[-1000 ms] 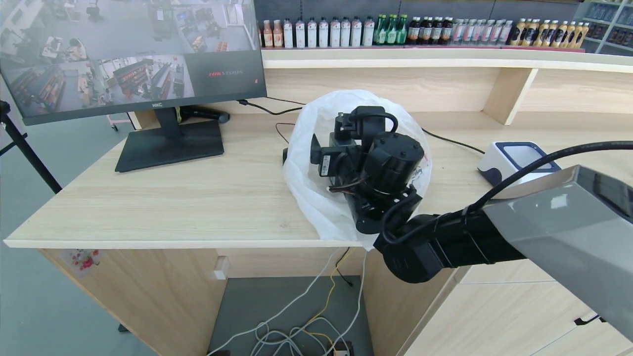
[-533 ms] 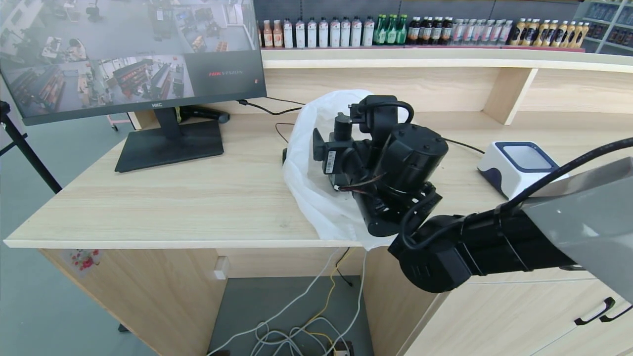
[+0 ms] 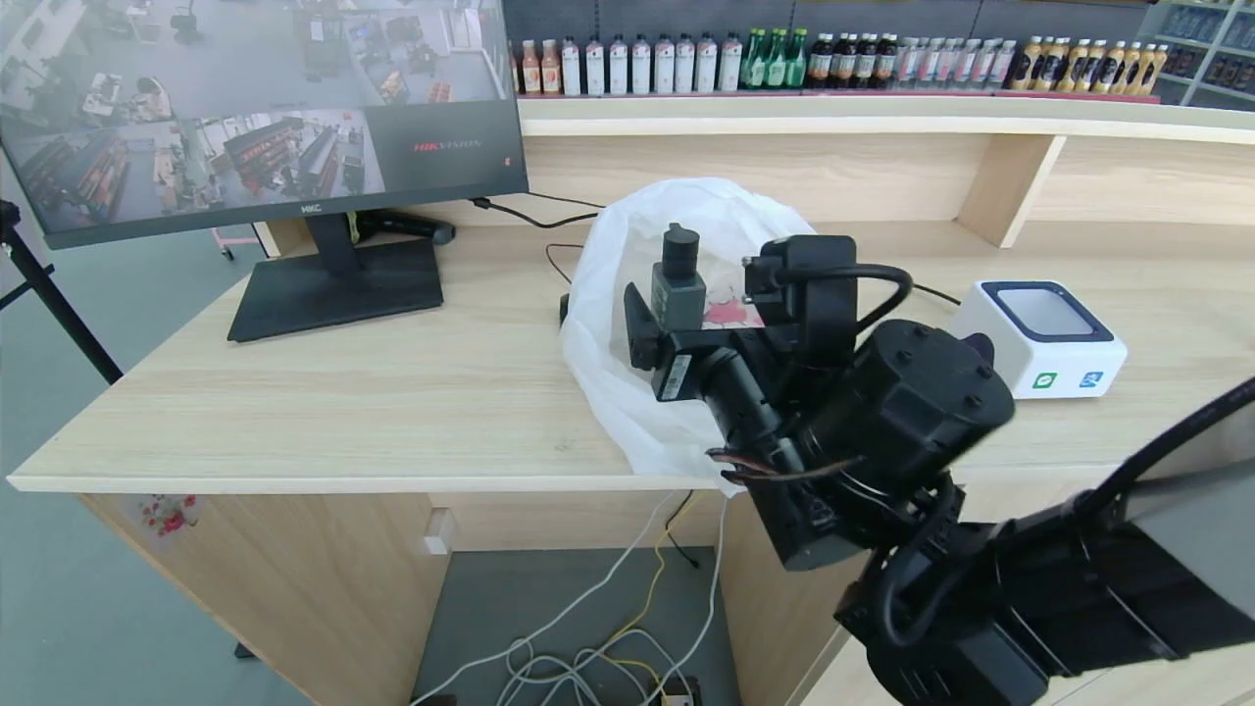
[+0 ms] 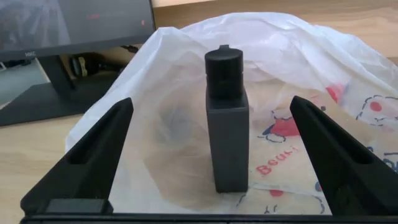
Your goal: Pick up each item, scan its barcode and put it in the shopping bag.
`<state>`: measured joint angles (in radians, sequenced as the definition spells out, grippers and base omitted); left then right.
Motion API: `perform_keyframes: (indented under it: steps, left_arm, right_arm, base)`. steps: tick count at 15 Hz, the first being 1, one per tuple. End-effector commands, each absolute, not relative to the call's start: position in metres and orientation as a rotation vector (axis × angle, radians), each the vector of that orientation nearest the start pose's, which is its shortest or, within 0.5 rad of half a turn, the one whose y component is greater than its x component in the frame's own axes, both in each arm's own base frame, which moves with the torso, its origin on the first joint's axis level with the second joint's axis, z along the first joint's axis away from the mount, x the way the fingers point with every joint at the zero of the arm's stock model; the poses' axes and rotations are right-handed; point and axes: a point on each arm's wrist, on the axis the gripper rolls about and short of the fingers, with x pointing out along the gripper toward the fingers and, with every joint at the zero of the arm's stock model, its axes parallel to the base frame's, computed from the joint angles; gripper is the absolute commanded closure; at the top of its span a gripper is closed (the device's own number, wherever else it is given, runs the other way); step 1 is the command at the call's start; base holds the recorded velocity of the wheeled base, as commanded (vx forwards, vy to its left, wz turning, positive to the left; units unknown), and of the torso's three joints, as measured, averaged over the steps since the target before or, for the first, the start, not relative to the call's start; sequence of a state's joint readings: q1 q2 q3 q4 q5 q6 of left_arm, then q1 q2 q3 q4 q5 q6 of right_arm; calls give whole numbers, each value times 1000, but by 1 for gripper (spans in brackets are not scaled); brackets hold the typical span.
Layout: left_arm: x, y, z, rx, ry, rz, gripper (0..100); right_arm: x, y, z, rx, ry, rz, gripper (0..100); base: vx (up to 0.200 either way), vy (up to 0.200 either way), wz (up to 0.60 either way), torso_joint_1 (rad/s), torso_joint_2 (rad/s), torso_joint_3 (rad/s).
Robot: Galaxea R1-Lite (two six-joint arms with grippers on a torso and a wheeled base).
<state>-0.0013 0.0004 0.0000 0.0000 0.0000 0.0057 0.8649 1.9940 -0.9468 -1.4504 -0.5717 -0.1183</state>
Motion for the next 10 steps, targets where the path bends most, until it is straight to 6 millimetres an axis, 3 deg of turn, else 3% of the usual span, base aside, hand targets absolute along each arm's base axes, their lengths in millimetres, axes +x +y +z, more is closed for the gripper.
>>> perform_keyframes:
  steps: [1, 4, 8, 10]
  left_arm:
    - [-23, 0, 75, 6, 0, -2, 0]
    - [-23, 0, 75, 6, 0, -2, 0]
    - [-23, 0, 75, 8, 0, -2, 0]
    - [-23, 0, 75, 6, 0, -2, 0]
  right_arm:
    - [222, 266, 189, 170, -332, 316, 0]
    - [209, 257, 186, 198, -299, 341, 0]
    - [203, 249, 217, 274, -376, 337, 0]
    - [197, 241, 219, 270, -373, 339, 0]
  base:
    - [0, 0, 0, 0, 0, 0]
    - [0, 0, 0, 0, 0, 0]
    - [0, 0, 0, 0, 0, 0]
    - [0, 0, 0, 0, 0, 0]
